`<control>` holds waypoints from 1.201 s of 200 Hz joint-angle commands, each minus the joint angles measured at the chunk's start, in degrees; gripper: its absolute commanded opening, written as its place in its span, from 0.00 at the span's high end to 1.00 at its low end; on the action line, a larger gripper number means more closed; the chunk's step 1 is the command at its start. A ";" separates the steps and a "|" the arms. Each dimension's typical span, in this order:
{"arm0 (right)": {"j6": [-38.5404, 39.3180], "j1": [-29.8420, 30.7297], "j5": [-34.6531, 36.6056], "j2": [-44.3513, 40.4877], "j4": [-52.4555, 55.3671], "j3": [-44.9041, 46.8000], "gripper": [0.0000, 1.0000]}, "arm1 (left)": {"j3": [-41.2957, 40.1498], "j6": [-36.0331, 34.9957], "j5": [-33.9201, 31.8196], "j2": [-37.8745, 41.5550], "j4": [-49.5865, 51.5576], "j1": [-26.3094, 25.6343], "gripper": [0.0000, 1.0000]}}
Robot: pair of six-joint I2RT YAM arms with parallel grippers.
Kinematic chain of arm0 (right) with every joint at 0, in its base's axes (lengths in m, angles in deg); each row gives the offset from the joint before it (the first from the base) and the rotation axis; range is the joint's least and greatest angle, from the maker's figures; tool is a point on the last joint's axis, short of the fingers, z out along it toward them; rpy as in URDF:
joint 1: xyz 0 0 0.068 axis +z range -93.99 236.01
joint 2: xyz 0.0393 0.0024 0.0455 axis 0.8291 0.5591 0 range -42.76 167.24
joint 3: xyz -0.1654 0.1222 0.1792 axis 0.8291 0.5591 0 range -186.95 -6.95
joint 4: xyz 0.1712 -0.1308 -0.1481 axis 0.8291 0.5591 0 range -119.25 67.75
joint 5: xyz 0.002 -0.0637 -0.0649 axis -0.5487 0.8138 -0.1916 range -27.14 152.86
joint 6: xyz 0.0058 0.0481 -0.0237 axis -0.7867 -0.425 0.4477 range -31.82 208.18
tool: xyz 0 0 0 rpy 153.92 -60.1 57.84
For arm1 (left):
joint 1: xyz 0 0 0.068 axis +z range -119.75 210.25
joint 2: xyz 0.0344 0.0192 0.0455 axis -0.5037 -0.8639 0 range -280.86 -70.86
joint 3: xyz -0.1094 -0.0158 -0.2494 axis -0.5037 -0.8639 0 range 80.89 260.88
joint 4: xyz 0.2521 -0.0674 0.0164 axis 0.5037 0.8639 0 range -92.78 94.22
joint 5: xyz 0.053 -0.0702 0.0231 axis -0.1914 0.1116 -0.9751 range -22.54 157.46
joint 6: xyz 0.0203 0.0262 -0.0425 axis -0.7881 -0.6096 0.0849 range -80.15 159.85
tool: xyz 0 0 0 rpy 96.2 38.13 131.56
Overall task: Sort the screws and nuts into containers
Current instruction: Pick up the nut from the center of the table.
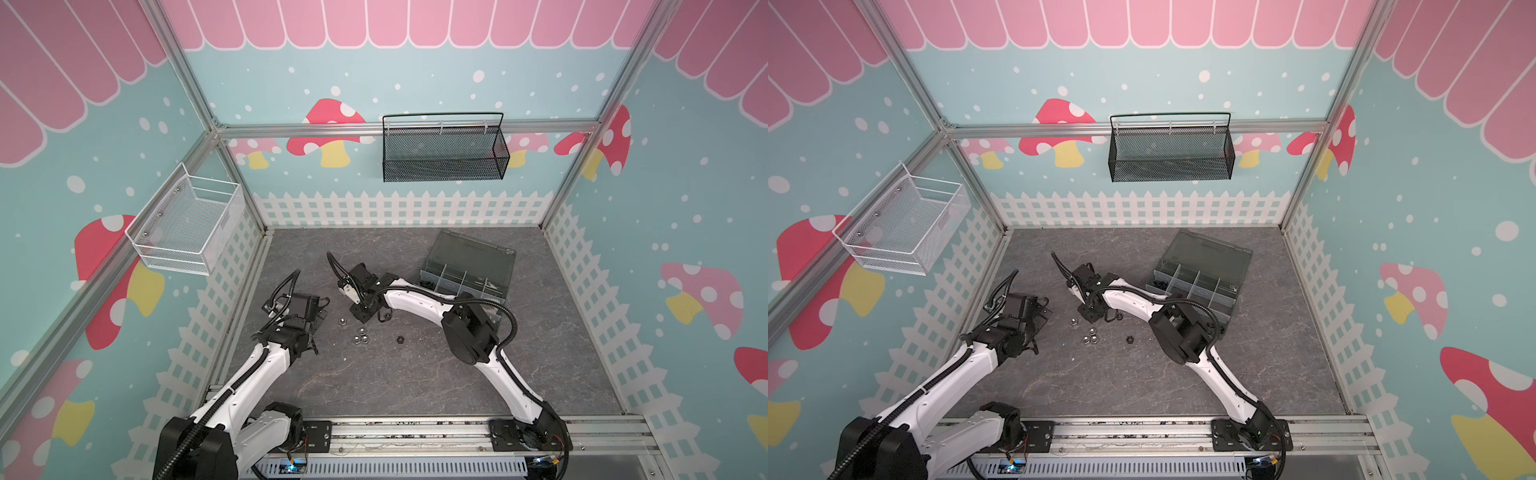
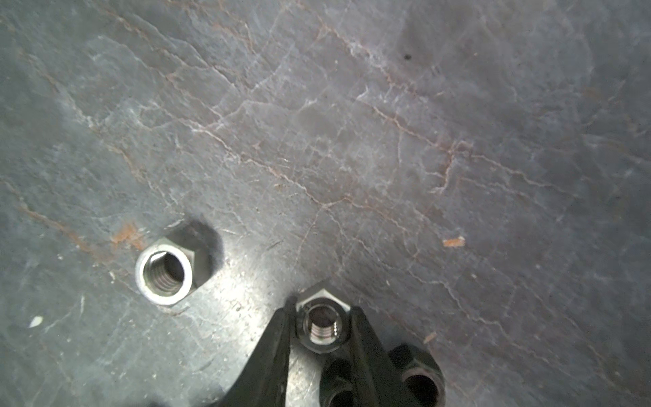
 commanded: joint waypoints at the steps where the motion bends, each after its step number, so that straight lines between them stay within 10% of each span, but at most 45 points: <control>1: -0.14 0.58 3.43 3.48 5.42 2.60 0.70 | 0.97 0.44 -0.41 0.15 0.52 0.50 0.00; 240: -0.90 1.48 -3.32 -7.05 4.52 11.98 1.00 | 1.54 -0.43 1.35 -1.17 0.26 1.44 0.00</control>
